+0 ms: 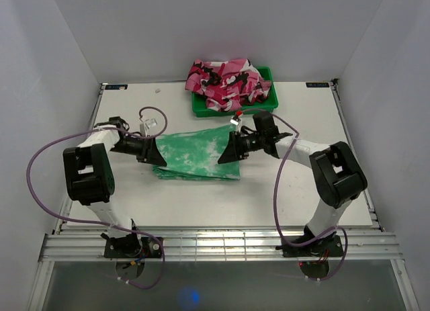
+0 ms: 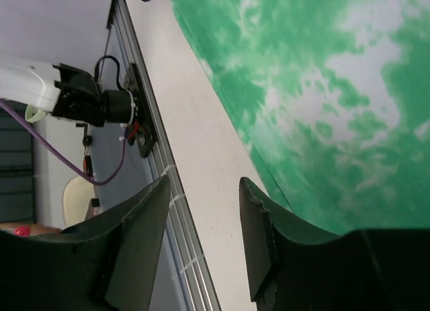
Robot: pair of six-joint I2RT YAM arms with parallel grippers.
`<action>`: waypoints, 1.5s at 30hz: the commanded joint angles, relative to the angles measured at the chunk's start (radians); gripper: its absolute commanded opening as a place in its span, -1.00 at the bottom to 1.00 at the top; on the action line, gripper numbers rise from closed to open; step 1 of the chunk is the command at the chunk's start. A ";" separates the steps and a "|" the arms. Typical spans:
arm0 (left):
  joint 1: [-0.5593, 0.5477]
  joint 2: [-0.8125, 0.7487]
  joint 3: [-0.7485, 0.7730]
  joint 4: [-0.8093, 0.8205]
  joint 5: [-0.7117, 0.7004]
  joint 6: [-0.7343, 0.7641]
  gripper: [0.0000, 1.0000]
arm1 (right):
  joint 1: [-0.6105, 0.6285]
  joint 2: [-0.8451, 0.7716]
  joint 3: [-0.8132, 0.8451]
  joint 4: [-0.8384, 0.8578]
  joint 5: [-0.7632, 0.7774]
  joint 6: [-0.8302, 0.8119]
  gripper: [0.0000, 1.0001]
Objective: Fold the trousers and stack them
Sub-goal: Neatly place the folded trousers to the corner
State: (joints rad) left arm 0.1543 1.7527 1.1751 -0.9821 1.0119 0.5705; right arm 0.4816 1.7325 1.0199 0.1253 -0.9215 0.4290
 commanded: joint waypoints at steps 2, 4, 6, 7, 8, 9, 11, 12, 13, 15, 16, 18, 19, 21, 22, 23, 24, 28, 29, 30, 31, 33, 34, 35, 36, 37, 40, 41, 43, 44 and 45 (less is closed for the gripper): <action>-0.006 0.063 -0.092 -0.107 -0.050 0.181 -0.12 | 0.015 0.094 -0.035 -0.085 -0.030 -0.106 0.03; -0.004 0.115 -0.114 -0.058 -0.134 0.145 -0.16 | 0.015 0.172 -0.008 -0.124 -0.025 -0.134 0.03; 0.004 0.134 -0.135 0.055 -0.208 0.059 -0.23 | 0.015 0.220 0.011 -0.157 -0.013 -0.162 0.02; 0.005 0.149 -0.137 0.125 -0.234 0.024 -0.24 | 0.015 0.260 0.022 -0.156 -0.001 -0.164 0.02; 0.010 0.157 -0.137 0.147 -0.254 -0.004 -0.25 | 0.017 0.275 0.025 -0.150 0.001 -0.165 0.01; 0.010 0.165 -0.129 0.161 -0.272 -0.036 -0.26 | 0.017 0.297 0.032 -0.141 0.004 -0.162 0.01; 0.016 0.171 -0.127 0.206 -0.303 -0.076 -0.26 | 0.018 0.302 0.031 -0.138 0.004 -0.151 0.01; 0.019 0.168 -0.121 0.209 -0.314 -0.092 -0.26 | 0.023 0.289 0.034 -0.138 -0.003 -0.151 0.01; 0.022 0.159 -0.117 0.204 -0.305 -0.090 -0.26 | 0.026 0.279 0.045 -0.139 -0.007 -0.157 0.00; 0.037 0.070 -0.112 0.166 -0.268 -0.077 -0.25 | 0.029 0.210 0.058 -0.167 -0.019 -0.174 0.00; 0.040 0.015 -0.124 0.161 -0.234 -0.061 -0.18 | 0.028 0.181 0.069 -0.194 -0.023 -0.186 0.02; 0.033 -0.195 -0.146 0.193 -0.258 -0.090 -0.02 | 0.026 0.074 0.084 -0.236 -0.019 -0.213 0.07; 0.024 -0.261 -0.150 0.229 -0.292 -0.153 0.08 | 0.022 0.037 0.092 -0.257 -0.014 -0.237 0.18; -0.025 -0.401 -0.120 0.237 -0.427 -0.213 0.15 | -0.006 -0.081 0.106 -0.294 0.025 -0.254 0.46; -0.042 -0.430 -0.080 0.244 -0.471 -0.278 0.41 | -0.021 -0.115 0.111 -0.302 0.047 -0.257 0.77; -0.083 -0.455 -0.059 0.244 -0.527 -0.306 0.75 | -0.059 -0.152 0.117 -0.318 0.068 -0.271 0.91; -0.110 -0.482 -0.037 0.244 -0.542 -0.332 0.95 | -0.080 -0.204 0.123 -0.334 0.120 -0.283 0.86; -0.292 -0.476 0.006 0.310 -0.721 -0.530 0.96 | -0.190 -0.260 0.177 -0.455 0.219 -0.352 0.80; -0.377 -0.467 -0.002 0.330 -0.775 -0.572 0.96 | -0.211 -0.269 0.180 -0.473 0.249 -0.354 0.80; -0.425 -0.455 -0.008 0.348 -0.899 -0.672 0.96 | -0.254 -0.293 0.166 -0.487 0.322 -0.351 0.80; -0.525 -0.425 -0.017 0.384 -0.964 -0.708 0.96 | -0.276 -0.307 0.157 -0.492 0.363 -0.346 0.80; -0.620 -0.382 -0.022 0.404 -1.138 -0.799 0.96 | -0.329 -0.341 0.146 -0.524 0.424 -0.366 0.80; -0.665 -0.334 -0.025 0.427 -1.179 -0.822 0.96 | -0.342 -0.347 0.151 -0.541 0.434 -0.380 0.80; -0.723 -0.311 -0.028 0.440 -1.202 -0.837 0.96 | -0.353 -0.350 0.155 -0.558 0.438 -0.394 0.80; -0.743 -0.288 -0.020 0.453 -1.213 -0.863 0.96 | -0.368 -0.361 0.157 -0.573 0.449 -0.404 0.80; -0.769 -0.238 -0.012 0.465 -1.239 -0.879 0.96 | -0.371 -0.370 0.146 -0.579 0.452 -0.414 0.80; -0.786 -0.148 -0.002 0.473 -1.251 -0.957 0.96 | -0.380 -0.435 0.094 -0.550 0.449 -0.417 0.80; -0.786 -0.080 -0.002 0.471 -1.260 -0.974 0.96 | -0.385 -0.448 0.071 -0.546 0.452 -0.423 0.80; -0.783 -0.007 0.003 0.458 -1.280 -0.992 0.96 | -0.394 -0.459 0.065 -0.558 0.470 -0.424 0.80; -0.773 0.025 0.000 0.457 -1.292 -1.003 0.96 | -0.408 -0.459 0.060 -0.569 0.472 -0.424 0.80; -0.760 0.086 -0.002 0.459 -1.293 -1.002 0.96 | -0.416 -0.458 0.057 -0.570 0.460 -0.424 0.80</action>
State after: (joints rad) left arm -0.6319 1.7626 1.1645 -0.5232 -0.1970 -0.3542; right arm 0.0917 1.2961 1.0843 -0.4366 -0.4770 0.0292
